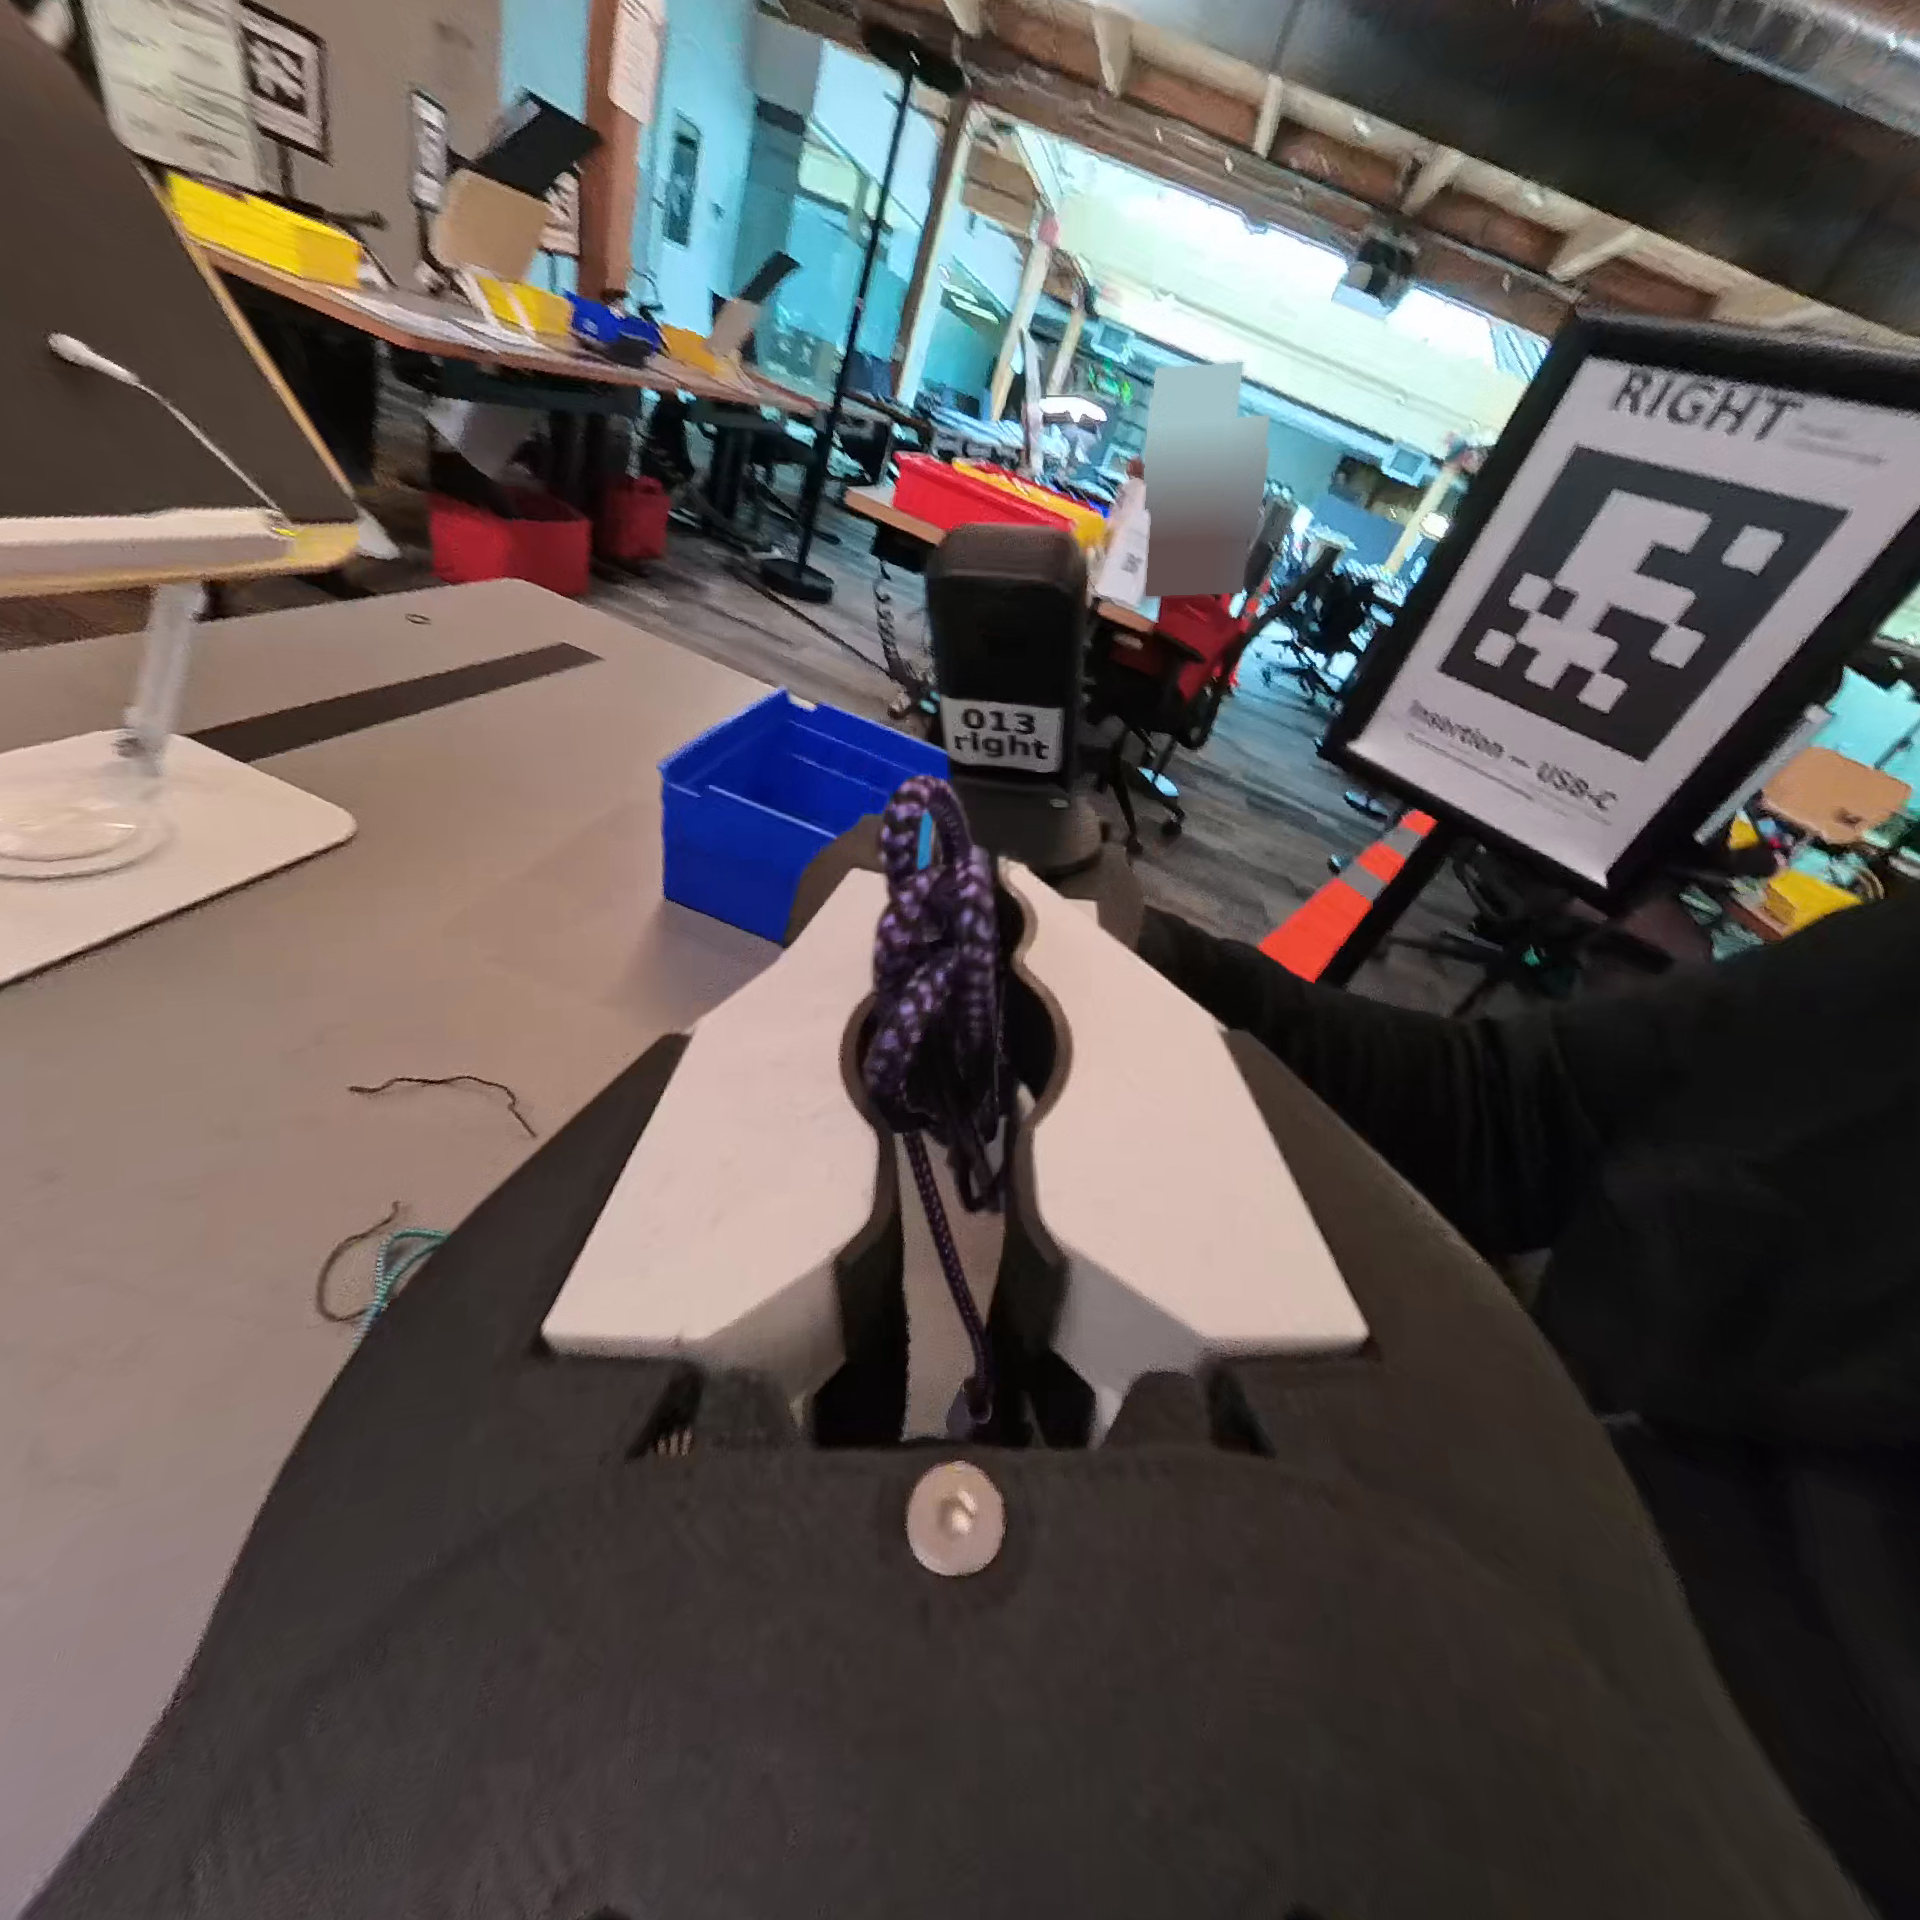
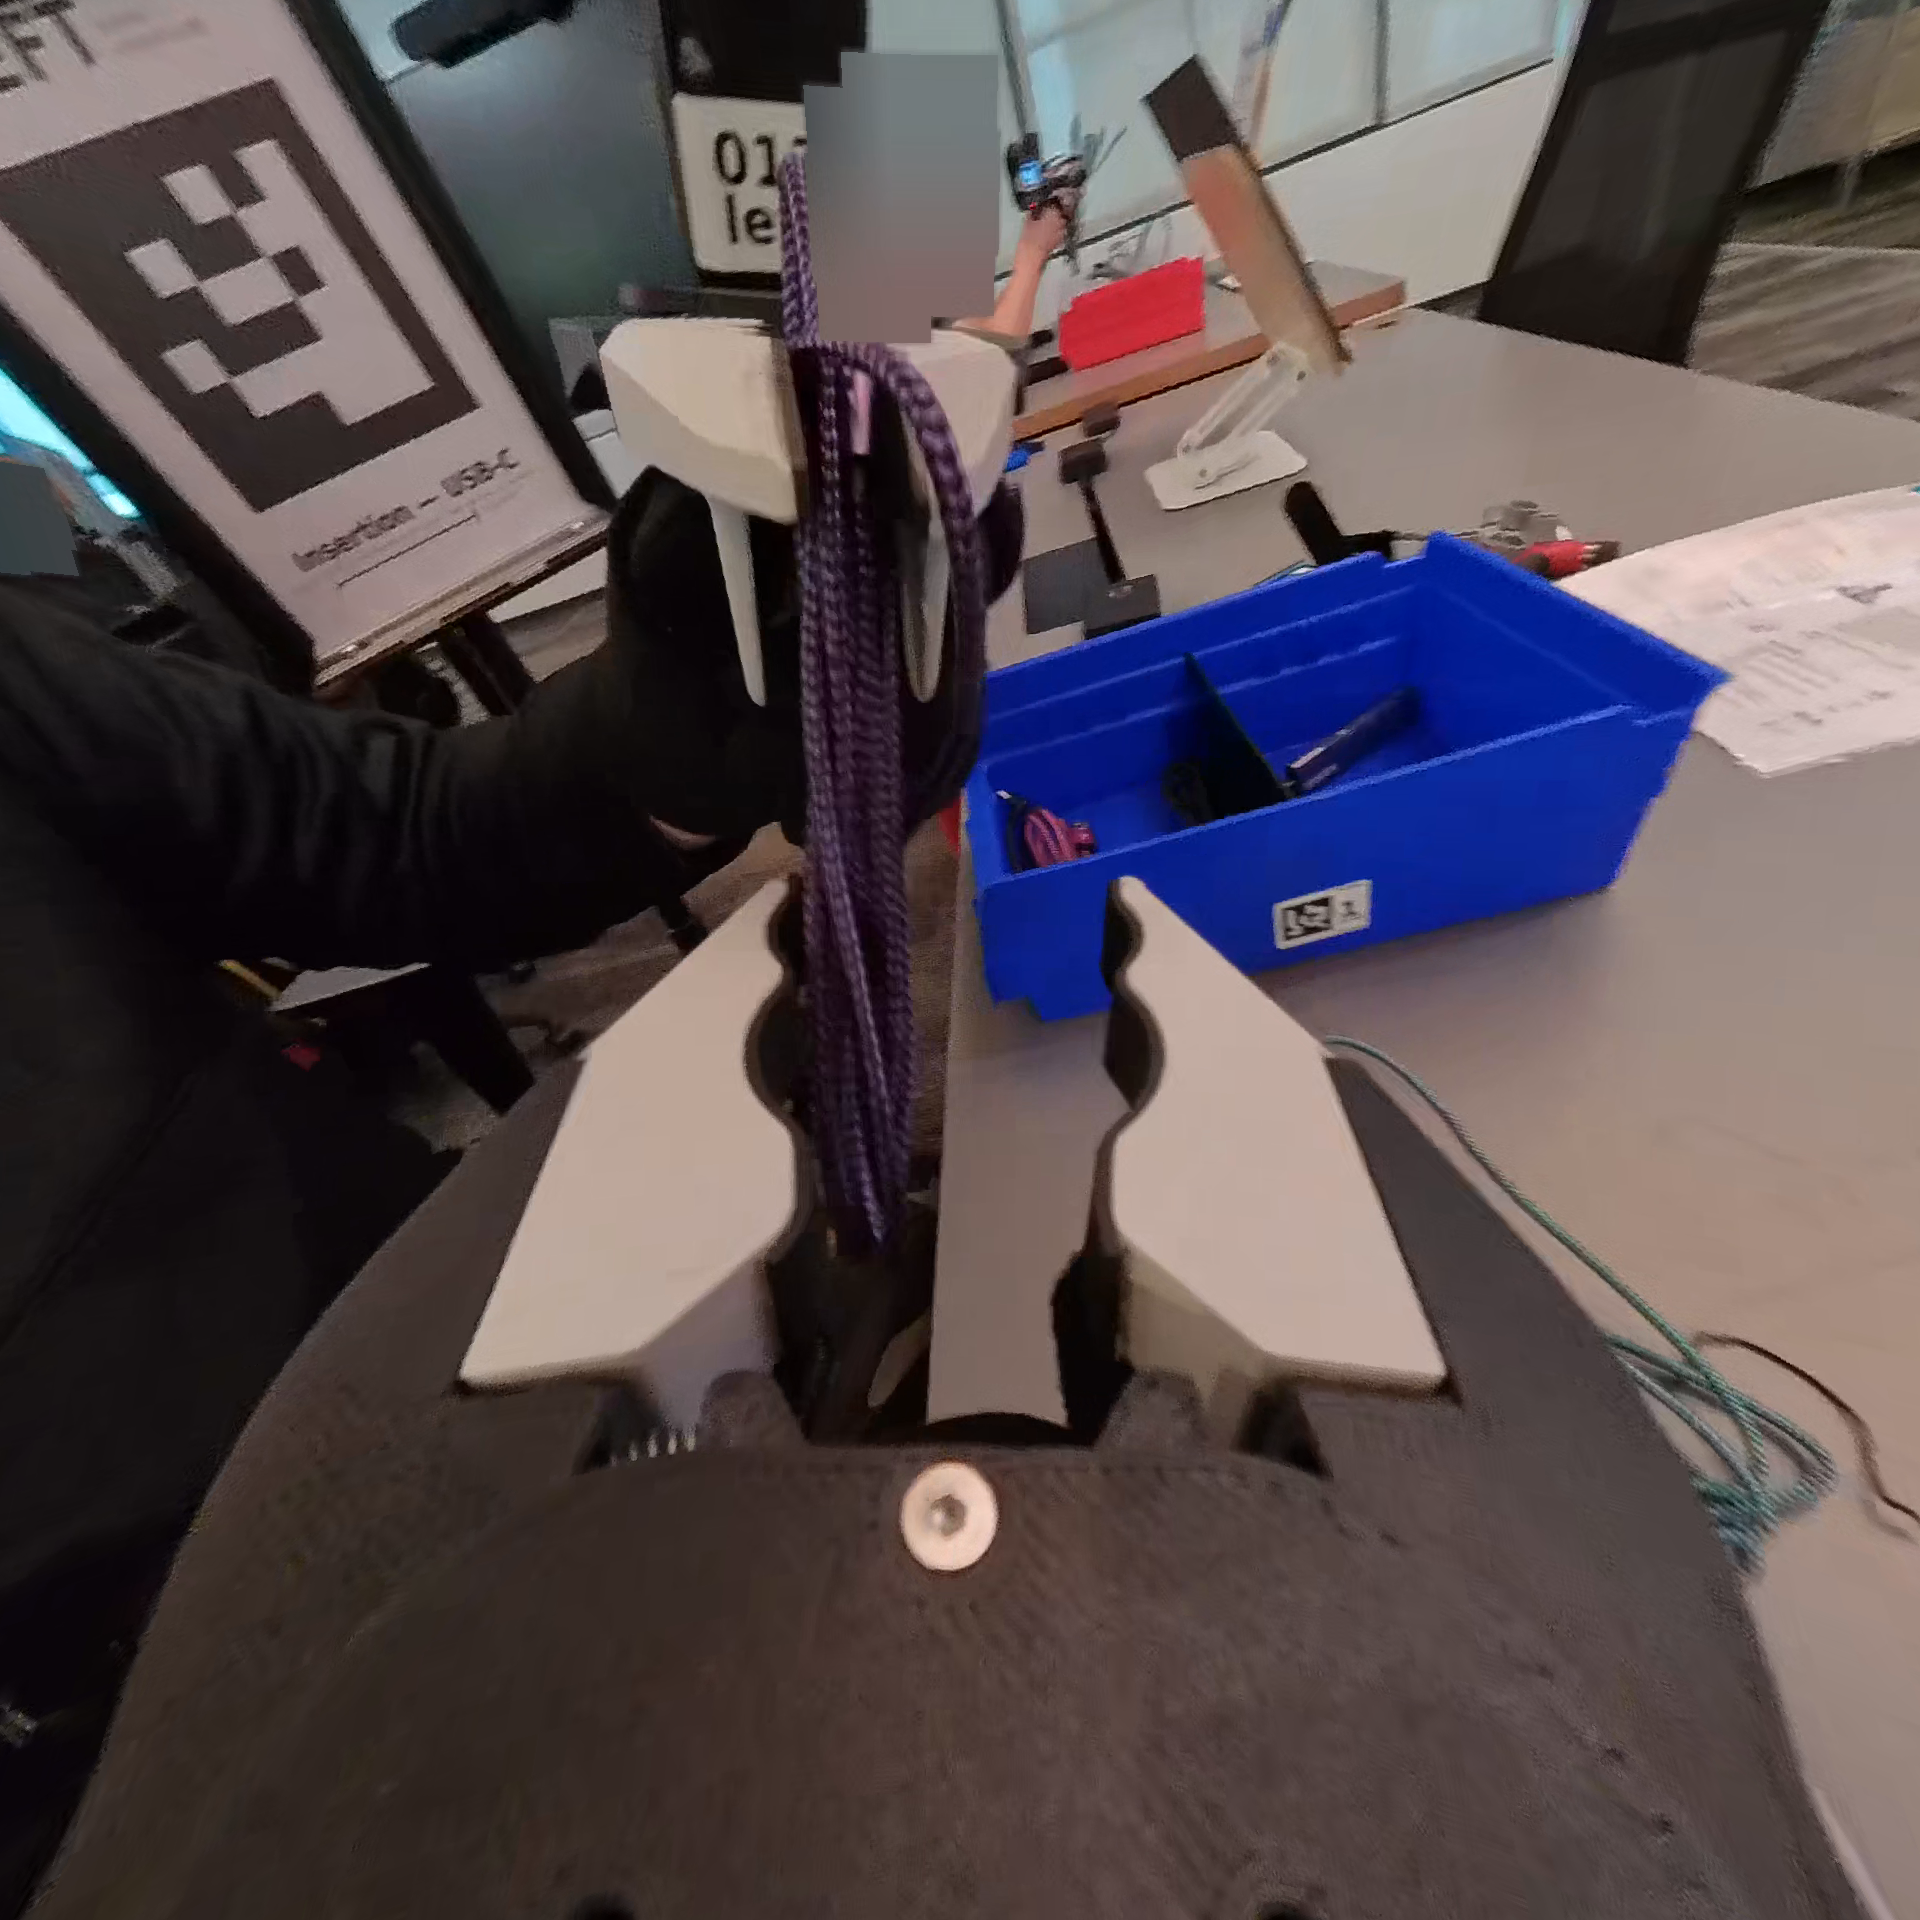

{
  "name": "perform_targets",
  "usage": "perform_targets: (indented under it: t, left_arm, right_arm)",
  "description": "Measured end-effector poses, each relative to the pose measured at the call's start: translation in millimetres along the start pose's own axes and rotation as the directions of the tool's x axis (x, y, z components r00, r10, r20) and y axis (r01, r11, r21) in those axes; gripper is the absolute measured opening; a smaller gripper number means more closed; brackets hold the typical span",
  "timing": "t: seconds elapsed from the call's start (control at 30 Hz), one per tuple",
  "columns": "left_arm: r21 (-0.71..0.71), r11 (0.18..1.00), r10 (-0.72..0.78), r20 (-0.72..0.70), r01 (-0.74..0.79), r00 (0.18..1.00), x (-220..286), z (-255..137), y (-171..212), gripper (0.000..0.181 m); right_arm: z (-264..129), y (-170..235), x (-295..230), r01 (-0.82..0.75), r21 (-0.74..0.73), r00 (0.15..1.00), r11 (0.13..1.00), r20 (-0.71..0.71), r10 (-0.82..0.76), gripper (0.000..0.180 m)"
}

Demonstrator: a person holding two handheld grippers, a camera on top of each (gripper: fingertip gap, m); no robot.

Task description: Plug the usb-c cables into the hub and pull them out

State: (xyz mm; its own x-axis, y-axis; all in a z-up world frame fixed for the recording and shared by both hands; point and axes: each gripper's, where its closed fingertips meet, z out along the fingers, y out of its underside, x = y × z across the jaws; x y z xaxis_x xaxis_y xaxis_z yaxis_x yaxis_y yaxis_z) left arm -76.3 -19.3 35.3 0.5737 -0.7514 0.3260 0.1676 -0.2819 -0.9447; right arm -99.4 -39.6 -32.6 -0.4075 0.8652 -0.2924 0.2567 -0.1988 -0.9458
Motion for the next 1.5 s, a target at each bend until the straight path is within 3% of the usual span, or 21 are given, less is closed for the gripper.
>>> perform_targets:
  t: [0.07, 0.13, 0.3, 0.57, 0.7, 0.83, 0.97, 1.17, 1.5]
  left_arm:
    - [-0.029, 0.999, 0.016, 0.001, -0.016, 1.000, 2.7, 5.0, 5.4, 0.010]
    - [-0.031, 1.000, 0.000, 0.008, 0.000, 1.000, 0.1, 5.3, 6.0, 0.010]
    - [0.009, 0.998, -0.069, 0.003, 0.069, 0.998, -9.5, 0.1, 1.8, 0.015]
    - [-0.073, 0.997, -0.029, 0.021, 0.031, 0.999, -12.6, 0.5, 10.9, 0.051]
    - [-0.151, 0.986, -0.068, -0.030, 0.063, 0.997, -12.5, 5.5, 31.2, 0.046]
    - [-0.312, 0.950, 0.000, 0.002, 0.001, 1.000, -15.0, 20.1, 68.0, 0.045]
    - [-0.359, 0.931, 0.065, 0.000, -0.061, 0.998, -12.0, 26.9, 79.5, 0.004]
    - [-0.339, 0.940, 0.053, 0.029, -0.040, 0.998, -18.0, 15.4, 66.3, 0.004]
    - [-0.289, 0.957, -0.001, 0.064, 0.019, 0.998, -30.6, -2.0, 50.1, 0.004]
  right_arm:
    - [5.5, 2.3, -13.2, 0.006, 0.002, 0.997, 1.000, 0.075, -0.006, 0.008]
    - [8.7, 3.6, -16.2, -0.012, 0.006, 0.995, 1.000, 0.098, 0.011, 0.003]
    - [6.8, -7.1, -11.8, -0.070, 0.088, 0.993, 0.994, 0.098, 0.061, 0.003]
    - [-22.3, -41.2, -2.8, -0.120, 0.321, 0.990, 0.940, 0.113, 0.088, 0.002]
    - [-39.3, -53.4, -0.3, -0.103, 0.394, 0.993, 0.914, 0.097, 0.070, 0.002]
    - [-49.8, -61.4, 1.1, -0.106, 0.435, 0.993, 0.894, 0.092, 0.073, 0.003]
    - [-56.7, -64.8, 5.4, -0.109, 0.464, 0.994, 0.879, 0.075, 0.084, 0.002]
    - [-67.8, -53.7, 29.1, -0.123, 0.422, 0.990, 0.898, -0.010, 0.141, 0.003]
    - [-56.7, 14.5, 72.0, -0.285, 0.161, 0.943, 0.945, -0.129, 0.307, 0.016]
